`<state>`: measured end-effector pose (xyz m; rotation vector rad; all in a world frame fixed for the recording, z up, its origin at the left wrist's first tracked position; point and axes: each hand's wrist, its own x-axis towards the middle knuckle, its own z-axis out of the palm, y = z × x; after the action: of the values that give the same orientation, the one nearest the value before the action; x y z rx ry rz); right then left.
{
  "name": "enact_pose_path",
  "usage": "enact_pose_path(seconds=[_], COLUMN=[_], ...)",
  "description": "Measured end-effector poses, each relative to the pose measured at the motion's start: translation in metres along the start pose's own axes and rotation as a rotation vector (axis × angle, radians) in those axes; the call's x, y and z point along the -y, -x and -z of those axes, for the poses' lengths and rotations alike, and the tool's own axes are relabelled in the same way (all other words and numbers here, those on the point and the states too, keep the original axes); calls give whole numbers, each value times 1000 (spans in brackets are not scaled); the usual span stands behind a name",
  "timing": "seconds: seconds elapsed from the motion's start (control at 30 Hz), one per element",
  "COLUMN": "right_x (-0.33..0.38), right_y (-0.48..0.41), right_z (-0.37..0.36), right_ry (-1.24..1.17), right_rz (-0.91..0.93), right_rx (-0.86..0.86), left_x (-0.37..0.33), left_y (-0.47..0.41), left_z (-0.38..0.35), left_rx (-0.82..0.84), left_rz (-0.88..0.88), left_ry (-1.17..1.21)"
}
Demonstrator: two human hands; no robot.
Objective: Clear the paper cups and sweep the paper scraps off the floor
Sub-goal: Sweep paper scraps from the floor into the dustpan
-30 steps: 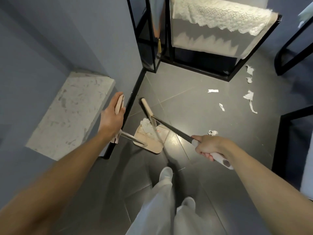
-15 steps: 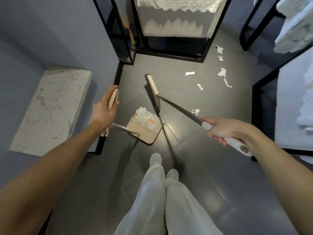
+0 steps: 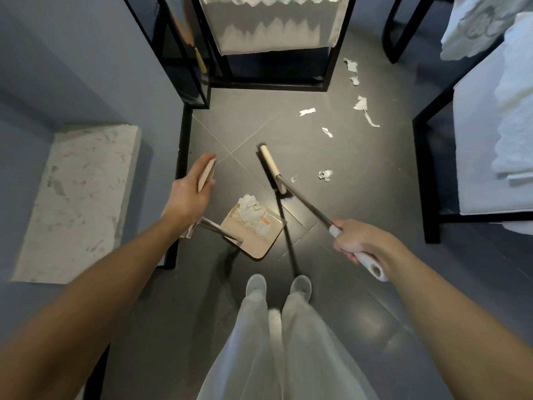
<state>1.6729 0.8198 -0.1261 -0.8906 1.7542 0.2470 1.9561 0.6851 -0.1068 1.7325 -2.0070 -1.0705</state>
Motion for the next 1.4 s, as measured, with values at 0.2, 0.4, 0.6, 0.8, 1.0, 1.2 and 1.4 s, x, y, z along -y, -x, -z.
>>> enact_pose_path(seconds=[0.2,0.4,0.6,0.8,1.0,1.2,1.4], right_x=[22,18,4,-4,-21,-30,-59], right_y=[16,52,72,84,72,26,-22], right_z=[-34,-43,-18,8,28,36,24], right_ry=[63,70,-112,-201,-264,-51,-350], right_rz=[5,-6,-14,-32,-112,-216,-219], right_rx=[142,173,75,-44,-177,-316,-175], left_x=[6,1,-13,-32,-53,-74,-101], left_y=[-9,-19,-39,-57,-71,-85,-113], left_z=[4,9,14,12,-5,-23,-38], left_rx=[-8,17,80,114,156,164,166], left_rz=[17,1,-130,-190,-225,-227,-240], left_ry=[69,102,100,69,17,-6,-54])
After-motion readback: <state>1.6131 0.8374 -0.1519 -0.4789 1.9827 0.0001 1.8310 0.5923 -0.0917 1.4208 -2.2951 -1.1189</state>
